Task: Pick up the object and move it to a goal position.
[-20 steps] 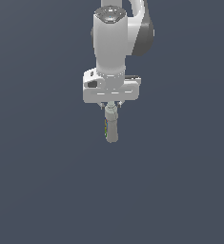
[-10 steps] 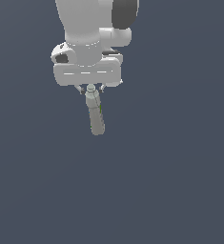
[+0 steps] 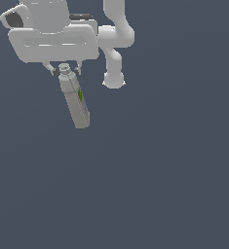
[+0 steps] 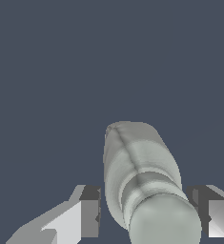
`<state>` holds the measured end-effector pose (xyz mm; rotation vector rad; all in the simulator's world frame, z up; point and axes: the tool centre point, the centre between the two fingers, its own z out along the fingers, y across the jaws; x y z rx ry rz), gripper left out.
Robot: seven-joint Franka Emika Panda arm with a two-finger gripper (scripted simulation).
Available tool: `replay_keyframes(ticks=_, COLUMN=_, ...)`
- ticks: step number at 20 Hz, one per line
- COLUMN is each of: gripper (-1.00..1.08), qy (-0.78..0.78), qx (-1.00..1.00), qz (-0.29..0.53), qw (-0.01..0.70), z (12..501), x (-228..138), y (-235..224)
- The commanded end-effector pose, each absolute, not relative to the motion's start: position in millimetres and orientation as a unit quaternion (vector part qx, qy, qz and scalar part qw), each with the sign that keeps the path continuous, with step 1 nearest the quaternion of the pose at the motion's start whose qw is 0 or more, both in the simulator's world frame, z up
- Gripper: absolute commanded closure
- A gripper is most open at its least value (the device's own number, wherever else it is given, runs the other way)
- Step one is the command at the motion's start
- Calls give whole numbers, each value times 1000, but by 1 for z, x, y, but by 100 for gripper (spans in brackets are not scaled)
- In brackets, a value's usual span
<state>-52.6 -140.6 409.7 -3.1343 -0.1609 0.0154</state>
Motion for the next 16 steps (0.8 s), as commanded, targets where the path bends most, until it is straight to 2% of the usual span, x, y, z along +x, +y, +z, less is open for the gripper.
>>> replay_keyframes(ticks=1, gripper=108, qy=-52, qx=-999, qz=0, qw=0, z=429, x=-51, y=-152)
replay_keyframes(ticks=16, gripper=108, qy=-52, qx=-999, qz=0, qw=0, z=454, x=-47, y=-175)
